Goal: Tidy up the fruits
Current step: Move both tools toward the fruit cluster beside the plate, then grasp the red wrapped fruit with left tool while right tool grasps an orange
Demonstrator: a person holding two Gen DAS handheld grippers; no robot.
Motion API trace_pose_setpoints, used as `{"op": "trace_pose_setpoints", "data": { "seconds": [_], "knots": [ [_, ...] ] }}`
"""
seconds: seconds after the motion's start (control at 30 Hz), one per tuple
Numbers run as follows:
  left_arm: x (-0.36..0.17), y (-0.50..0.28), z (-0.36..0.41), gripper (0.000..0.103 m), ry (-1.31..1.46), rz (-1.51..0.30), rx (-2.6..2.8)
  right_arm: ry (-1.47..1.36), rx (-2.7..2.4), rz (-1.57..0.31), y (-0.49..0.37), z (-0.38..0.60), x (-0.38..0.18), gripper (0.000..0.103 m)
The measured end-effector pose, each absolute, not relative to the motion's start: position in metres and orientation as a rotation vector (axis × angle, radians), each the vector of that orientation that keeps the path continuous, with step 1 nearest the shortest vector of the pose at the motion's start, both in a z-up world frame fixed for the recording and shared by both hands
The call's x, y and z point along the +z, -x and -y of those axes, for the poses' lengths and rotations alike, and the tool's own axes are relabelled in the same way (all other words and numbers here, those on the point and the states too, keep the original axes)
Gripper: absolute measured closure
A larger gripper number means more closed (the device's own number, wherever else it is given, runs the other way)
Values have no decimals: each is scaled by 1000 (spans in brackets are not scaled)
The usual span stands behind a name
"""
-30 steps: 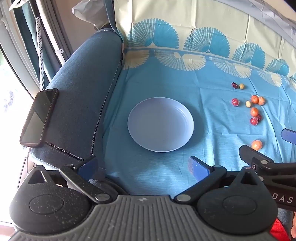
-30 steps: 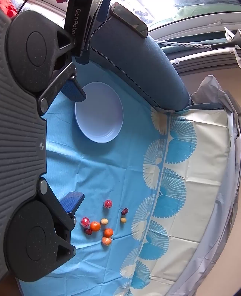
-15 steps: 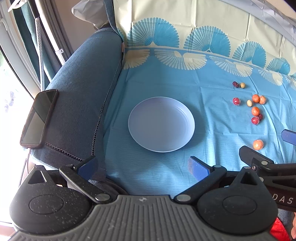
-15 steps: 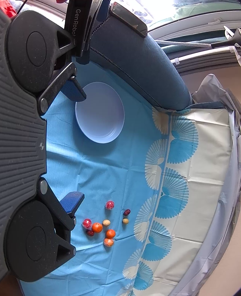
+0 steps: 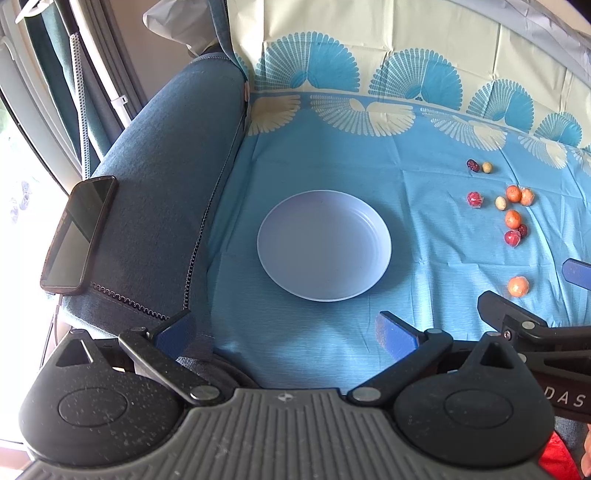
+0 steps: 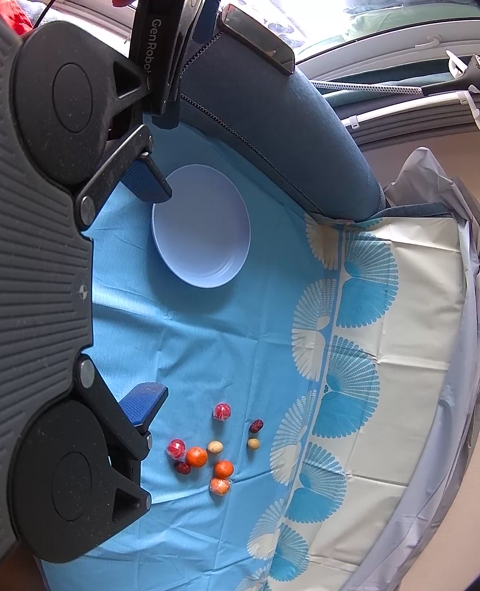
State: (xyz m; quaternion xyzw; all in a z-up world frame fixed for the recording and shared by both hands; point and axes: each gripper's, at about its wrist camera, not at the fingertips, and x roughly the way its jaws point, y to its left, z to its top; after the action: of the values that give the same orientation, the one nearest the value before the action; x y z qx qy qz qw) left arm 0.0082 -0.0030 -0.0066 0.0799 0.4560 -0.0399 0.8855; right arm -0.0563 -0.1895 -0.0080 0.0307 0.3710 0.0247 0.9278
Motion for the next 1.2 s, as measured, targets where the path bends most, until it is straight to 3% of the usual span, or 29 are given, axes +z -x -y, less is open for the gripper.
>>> {"op": "trace_pose_setpoints", "data": {
  "seconds": [0.6,0.83,1.2],
  "knots": [
    [-20,-21,15,0,-171,-997,-111,-153,40,-776,49,207,-23,0],
    [-31,-32,41,0,-196,-1038,-151,-174,-144,-670,51,260,-48,0],
    [-59,-69,114,0,-287,-1064,-206,-260,-225,-924,35,351,-133,1]
  ]
}}
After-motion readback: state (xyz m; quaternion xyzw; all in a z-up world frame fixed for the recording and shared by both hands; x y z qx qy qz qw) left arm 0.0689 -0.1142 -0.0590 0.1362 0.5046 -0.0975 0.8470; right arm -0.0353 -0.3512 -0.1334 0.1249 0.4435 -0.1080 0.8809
